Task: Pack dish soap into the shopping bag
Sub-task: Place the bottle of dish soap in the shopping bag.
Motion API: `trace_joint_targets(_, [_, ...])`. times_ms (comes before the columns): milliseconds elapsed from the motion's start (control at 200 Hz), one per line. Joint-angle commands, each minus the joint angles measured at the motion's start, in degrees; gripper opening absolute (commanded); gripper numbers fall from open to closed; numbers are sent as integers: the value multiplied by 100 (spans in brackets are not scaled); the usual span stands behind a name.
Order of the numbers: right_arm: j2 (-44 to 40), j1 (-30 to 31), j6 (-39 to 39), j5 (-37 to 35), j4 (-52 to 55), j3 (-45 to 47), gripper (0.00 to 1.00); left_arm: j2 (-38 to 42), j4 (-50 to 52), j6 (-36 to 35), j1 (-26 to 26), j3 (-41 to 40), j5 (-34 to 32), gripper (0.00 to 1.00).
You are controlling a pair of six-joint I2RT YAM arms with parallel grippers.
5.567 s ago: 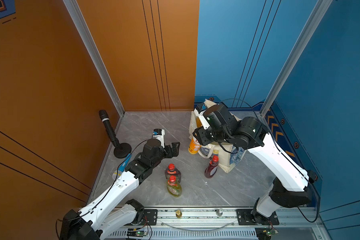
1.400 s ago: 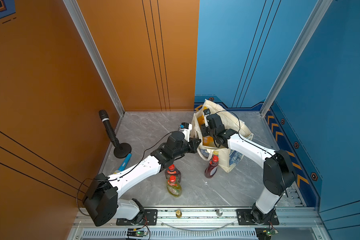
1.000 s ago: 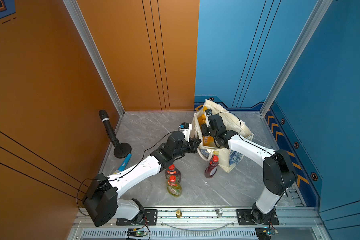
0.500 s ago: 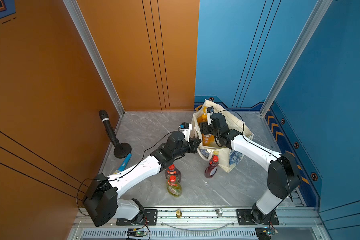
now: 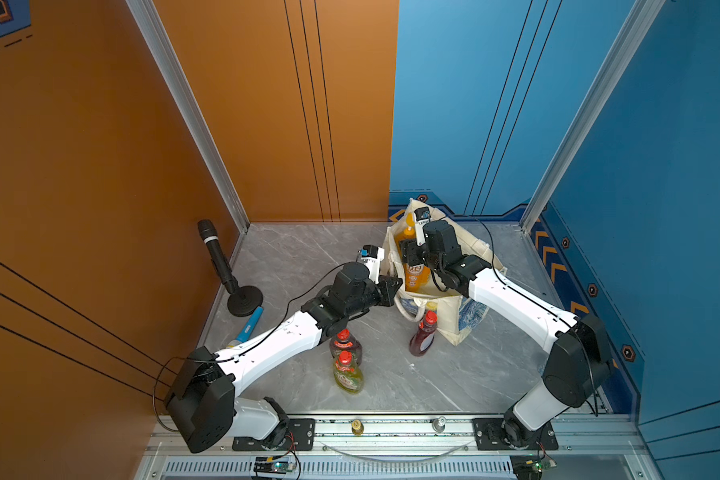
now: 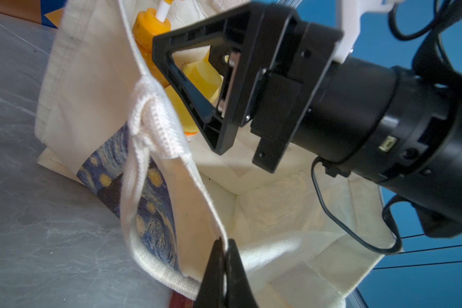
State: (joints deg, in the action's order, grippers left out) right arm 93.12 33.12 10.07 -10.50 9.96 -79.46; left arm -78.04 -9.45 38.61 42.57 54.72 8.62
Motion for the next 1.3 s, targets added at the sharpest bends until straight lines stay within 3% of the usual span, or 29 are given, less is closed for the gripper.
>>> trace_joint_targets(0, [-261,38,366,-311,736,-330,74,30,14,-108,94,20,105,1])
trace_joint_targets(170, [-264,41,747,-290,1601,-681,72,85,14,-96,101,36,121,0])
trace_joint_targets(305, [-233,63,883,-122,1857,-711,63,122,14,-88,103,98,157,0])
trace_joint_targets(936, [600,53,374,-450,1773,-1106,55,400,187,-282,104,373,196,0])
trace_joint_targets(1297, [630,41,269,-559,1755,-1180,37,559,262,-421,103,591,115,0])
